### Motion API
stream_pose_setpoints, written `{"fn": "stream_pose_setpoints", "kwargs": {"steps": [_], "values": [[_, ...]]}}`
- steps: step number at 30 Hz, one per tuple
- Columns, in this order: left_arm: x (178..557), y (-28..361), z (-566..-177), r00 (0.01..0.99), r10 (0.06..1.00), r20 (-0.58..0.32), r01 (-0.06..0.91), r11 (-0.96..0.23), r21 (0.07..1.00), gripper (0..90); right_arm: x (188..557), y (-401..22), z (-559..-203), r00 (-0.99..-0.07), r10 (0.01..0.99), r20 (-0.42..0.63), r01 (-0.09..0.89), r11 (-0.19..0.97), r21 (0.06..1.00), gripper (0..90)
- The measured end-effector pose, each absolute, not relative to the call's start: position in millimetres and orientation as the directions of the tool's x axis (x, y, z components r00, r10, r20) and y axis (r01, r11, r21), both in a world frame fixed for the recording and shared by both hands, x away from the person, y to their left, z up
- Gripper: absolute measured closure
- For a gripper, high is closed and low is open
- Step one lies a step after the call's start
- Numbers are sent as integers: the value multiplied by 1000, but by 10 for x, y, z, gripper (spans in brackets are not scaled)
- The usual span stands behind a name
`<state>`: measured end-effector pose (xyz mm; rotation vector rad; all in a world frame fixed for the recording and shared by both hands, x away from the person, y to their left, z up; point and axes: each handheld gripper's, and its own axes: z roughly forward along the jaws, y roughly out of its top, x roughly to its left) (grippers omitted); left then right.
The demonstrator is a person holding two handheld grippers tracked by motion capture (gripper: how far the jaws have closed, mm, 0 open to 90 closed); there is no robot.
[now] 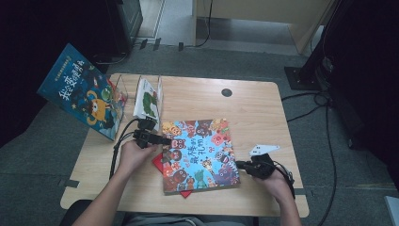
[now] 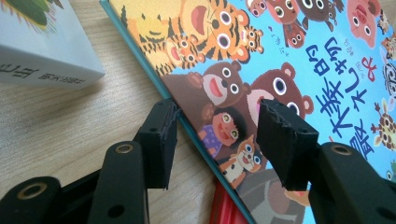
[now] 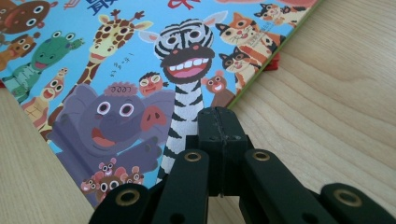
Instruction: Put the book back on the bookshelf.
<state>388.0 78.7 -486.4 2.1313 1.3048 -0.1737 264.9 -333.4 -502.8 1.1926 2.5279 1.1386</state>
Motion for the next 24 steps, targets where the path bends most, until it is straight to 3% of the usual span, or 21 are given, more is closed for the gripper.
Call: {"fn": "stream_pose_setpoints", "kwargs": {"steps": [24], "values": [[3767,915,-4823,512,738,-439,841,-326,432,447,2745,-3327,-5053,-684,702,198,607,396,689,900]]}}
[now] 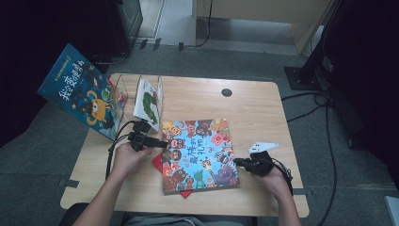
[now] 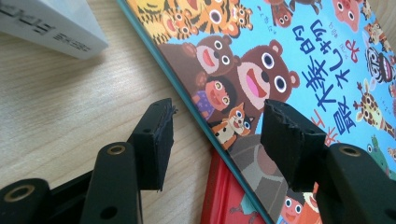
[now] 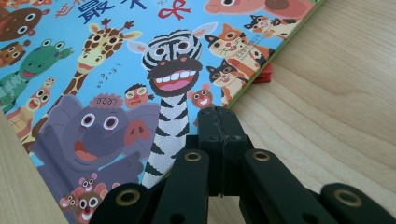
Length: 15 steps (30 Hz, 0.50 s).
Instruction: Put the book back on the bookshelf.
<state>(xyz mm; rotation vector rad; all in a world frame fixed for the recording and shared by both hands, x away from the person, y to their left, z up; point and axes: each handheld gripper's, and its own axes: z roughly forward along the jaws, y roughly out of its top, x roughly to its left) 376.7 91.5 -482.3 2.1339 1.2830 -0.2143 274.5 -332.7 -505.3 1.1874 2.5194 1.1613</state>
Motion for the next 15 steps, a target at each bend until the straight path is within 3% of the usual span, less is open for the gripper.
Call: {"fn": "stream_pose_setpoints", "kwargs": {"steps": [15], "values": [[3793,902,-4935,497,736,-460,854,-320,409,452,2727,-3224,-5055,-729,650,214,586,431,687,897]]}}
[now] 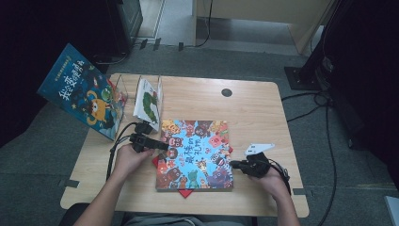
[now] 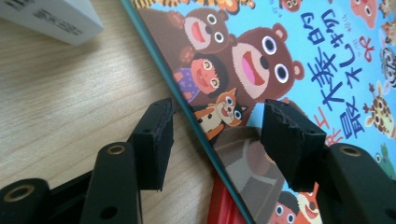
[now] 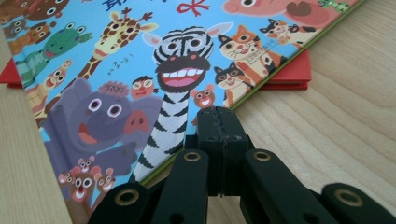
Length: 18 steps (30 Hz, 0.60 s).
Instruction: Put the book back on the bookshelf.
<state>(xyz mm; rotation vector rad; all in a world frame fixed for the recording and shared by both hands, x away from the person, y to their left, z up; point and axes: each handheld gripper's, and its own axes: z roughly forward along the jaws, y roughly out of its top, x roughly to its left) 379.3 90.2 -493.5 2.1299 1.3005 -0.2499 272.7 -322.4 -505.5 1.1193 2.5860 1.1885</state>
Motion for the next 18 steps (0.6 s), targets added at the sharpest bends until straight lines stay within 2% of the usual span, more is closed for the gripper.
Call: {"fn": "stream_pose_setpoints", "kwargs": {"steps": [7,13,18], "values": [[3762,897,-4948,499,738,-454,848,-307,432,457,2736,-3217,-5058,-727,655,207,581,425,694,900],[3705,810,-4925,496,768,-405,842,-313,439,404,2749,-3219,-5064,-720,661,212,581,407,705,900],[3758,851,-4930,467,756,-458,868,-292,402,437,2787,-3203,-5064,-702,681,207,582,382,718,900]]}}
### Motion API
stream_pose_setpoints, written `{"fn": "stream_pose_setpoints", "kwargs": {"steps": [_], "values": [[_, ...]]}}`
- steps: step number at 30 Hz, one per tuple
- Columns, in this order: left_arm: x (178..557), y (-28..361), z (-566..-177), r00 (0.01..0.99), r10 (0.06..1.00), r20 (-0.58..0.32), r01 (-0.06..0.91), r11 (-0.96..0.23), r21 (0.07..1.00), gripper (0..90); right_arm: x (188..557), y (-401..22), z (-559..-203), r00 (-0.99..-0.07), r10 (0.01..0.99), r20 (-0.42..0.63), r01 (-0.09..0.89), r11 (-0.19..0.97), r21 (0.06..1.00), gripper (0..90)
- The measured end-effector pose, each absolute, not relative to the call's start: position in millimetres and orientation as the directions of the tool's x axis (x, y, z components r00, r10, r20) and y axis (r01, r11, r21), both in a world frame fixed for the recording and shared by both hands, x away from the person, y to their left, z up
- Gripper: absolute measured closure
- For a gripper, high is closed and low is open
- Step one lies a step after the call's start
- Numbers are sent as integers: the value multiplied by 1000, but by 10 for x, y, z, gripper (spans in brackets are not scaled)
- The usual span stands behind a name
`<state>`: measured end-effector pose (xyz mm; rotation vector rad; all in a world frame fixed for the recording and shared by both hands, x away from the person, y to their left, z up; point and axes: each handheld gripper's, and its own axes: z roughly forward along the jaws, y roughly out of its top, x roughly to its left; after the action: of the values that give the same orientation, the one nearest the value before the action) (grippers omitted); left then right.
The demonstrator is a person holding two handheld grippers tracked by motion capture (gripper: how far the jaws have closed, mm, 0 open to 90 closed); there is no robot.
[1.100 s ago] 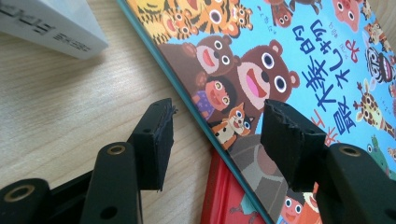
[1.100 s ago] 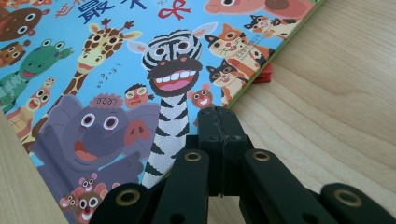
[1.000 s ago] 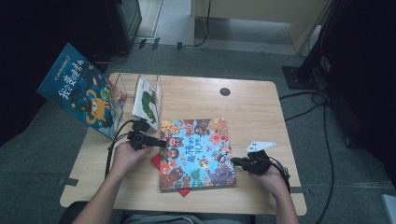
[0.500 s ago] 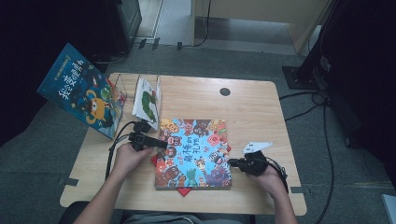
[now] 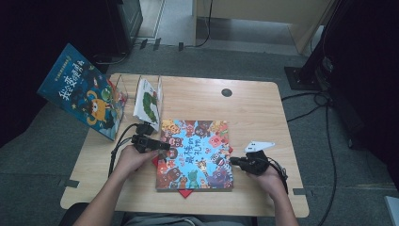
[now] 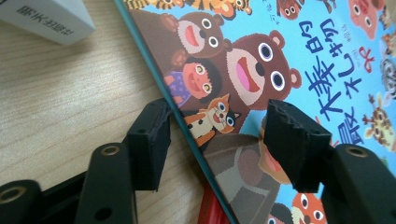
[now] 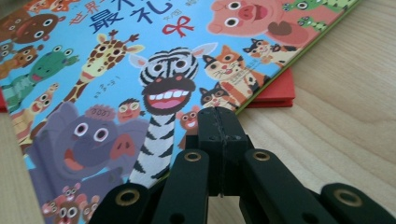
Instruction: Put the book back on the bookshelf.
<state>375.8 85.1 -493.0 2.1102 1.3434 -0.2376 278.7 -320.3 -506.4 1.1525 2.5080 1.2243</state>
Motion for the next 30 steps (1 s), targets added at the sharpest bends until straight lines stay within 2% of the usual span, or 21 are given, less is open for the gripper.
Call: {"fn": "stream_pose_setpoints", "kwargs": {"steps": [4,8,14,16,20,24,30], "values": [[3749,826,-4918,469,763,-444,867,-302,398,439,2813,-3180,-5074,-685,705,184,585,382,715,900],[3774,867,-4915,441,745,-500,892,-301,338,436,2837,-3182,-5095,-672,718,181,590,372,716,900],[3732,799,-4900,457,766,-452,879,-311,362,414,2858,-3188,-5108,-662,723,199,603,356,714,900],[3732,791,-4895,457,774,-438,877,-309,368,443,2864,-3196,-5113,-667,718,201,601,357,715,900],[3763,830,-4878,430,773,-466,893,-286,348,491,2868,-3206,-5122,-663,717,215,606,345,717,900],[3760,873,-4724,438,763,-476,883,-264,389,533,2872,-3213,-5133,-662,713,232,614,338,713,900],[3772,953,-4537,439,745,-502,881,-247,404,553,2875,-3132,-5118,-693,682,234,583,338,739,900]]}}
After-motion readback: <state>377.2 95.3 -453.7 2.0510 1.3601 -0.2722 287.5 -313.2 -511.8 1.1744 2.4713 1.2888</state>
